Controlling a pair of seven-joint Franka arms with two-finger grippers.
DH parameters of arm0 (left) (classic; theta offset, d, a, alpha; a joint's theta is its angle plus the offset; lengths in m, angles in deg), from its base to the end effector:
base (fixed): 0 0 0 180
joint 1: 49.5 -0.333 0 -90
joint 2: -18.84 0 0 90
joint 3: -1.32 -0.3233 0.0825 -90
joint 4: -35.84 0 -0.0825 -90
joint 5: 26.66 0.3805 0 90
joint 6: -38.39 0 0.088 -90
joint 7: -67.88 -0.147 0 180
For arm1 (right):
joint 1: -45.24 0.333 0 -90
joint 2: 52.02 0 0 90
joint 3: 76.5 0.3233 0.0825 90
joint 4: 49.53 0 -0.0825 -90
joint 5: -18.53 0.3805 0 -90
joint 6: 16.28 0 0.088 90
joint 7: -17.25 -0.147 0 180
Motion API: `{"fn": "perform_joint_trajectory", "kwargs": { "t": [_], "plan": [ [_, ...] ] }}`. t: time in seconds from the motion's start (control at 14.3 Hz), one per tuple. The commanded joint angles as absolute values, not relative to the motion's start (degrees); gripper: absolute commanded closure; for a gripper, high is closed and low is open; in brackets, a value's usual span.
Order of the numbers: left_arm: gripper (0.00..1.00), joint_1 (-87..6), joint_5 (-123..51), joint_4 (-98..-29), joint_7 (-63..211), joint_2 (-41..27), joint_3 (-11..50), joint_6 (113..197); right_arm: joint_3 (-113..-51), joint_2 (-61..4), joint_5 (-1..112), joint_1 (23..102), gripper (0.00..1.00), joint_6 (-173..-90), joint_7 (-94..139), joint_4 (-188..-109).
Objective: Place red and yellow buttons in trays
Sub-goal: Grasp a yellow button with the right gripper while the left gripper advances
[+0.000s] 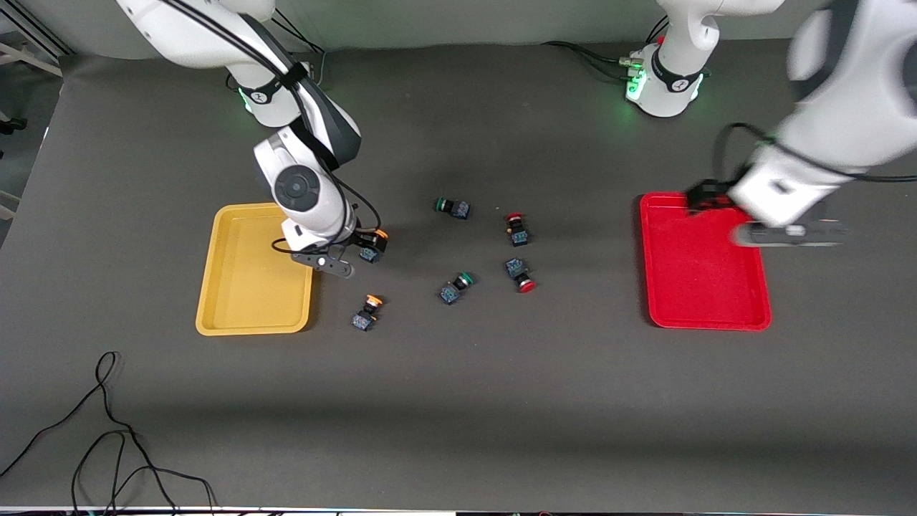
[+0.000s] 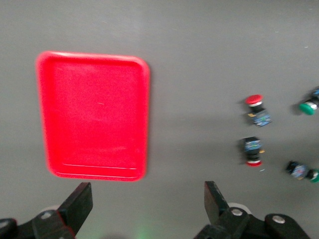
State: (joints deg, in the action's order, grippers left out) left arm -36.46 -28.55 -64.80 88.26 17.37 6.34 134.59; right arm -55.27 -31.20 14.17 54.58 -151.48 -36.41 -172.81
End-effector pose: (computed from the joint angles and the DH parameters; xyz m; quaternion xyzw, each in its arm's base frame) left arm 0.5240 -0.1752 0.4998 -0.9983 -0.0228 0.0544 0.0005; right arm 0.4723 0.2811 0.2004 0.9811 -0.1781 -0.0742 0.0130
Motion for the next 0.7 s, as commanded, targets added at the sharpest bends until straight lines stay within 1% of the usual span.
{"fn": "perform_joint_trajectory", "kwargs": {
  "t": [0.0, 0.14, 0.28, 0.35, 0.42, 0.49, 0.63],
  "plan": [
    [0.0, -27.8, -28.6, -68.0, 99.6, 17.8, 6.7, 139.3, -55.2, -28.0, 12.6, 55.2, 0.0, -158.5, -40.6, -174.9],
    [0.0, -20.3, -28.5, -69.4, 110.4, 16.8, 6.7, 144.7, -55.3, -27.1, 12.0, 55.2, 0.0, -159.0, -40.8, -175.0],
    [0.0, -14.9, -28.0, -69.5, 116.4, 14.9, 6.7, 147.8, -55.6, -26.4, 11.9, 55.2, 0.0, -159.3, -40.8, -175.1],
    [0.0, -12.9, -27.7, -69.7, 117.4, 14.4, 6.6, 148.3, -55.7, -26.3, 11.5, 55.1, 0.04, -159.6, -40.8, -175.1],
    [0.0, -12.0, -27.7, -70.9, 117.7, 14.1, 6.6, 149.2, -56.0, -26.0, 10.2, 55.0, 0.12, -160.1, -40.8, -175.1],
    [0.0, -11.7, -27.7, -73.2, 118.1, 14.2, 6.7, 152.3, -56.6, -25.7, 9.4, 55.0, 0.23, -160.2, -40.8, -175.1],
    [0.0, -10.3, -26.8, -79.7, 121.1, 13.3, 6.6, 161.9, -57.2, -25.1, 9.1, 54.9, 0.53, -161.4, -40.7, -175.0]
  ]
}}
